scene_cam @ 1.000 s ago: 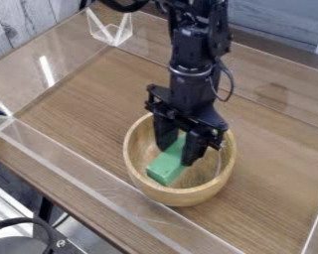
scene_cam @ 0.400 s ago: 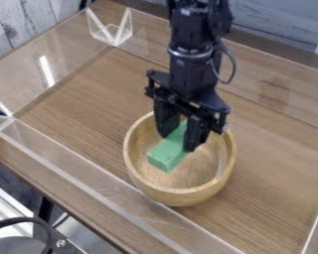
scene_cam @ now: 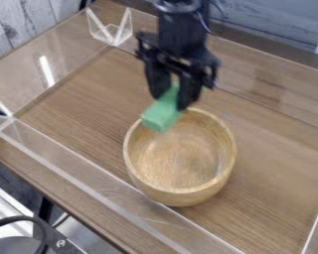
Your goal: Remove the green block from inside the brown bowl and put it on the table
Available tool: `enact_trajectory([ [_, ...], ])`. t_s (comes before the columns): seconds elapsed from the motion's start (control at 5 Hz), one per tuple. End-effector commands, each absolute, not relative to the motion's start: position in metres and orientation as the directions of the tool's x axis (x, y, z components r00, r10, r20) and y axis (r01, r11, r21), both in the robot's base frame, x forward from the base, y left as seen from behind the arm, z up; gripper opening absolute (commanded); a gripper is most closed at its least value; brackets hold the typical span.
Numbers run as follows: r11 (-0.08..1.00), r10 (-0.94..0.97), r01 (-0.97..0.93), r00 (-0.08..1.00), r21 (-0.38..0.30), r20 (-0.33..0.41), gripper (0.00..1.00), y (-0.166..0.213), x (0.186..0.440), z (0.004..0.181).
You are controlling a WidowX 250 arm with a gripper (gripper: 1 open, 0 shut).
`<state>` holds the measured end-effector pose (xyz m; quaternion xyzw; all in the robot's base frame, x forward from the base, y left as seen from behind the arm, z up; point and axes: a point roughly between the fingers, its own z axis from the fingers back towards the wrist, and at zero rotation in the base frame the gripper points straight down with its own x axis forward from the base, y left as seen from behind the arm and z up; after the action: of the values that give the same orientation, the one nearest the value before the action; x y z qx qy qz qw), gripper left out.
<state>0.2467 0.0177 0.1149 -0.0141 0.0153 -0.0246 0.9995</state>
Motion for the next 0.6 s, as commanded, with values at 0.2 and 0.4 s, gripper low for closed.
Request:
enact_trajectory([
  [0.2, 1.0, 0.027, -0.027, 0.999, 0.0, 0.028, 0.0, 0.094, 0.262, 0.124],
  [0.4, 0.999, 0.041, -0.042, 0.999, 0.009, 0.026, 0.0, 0.125, 0.264, 0.116],
])
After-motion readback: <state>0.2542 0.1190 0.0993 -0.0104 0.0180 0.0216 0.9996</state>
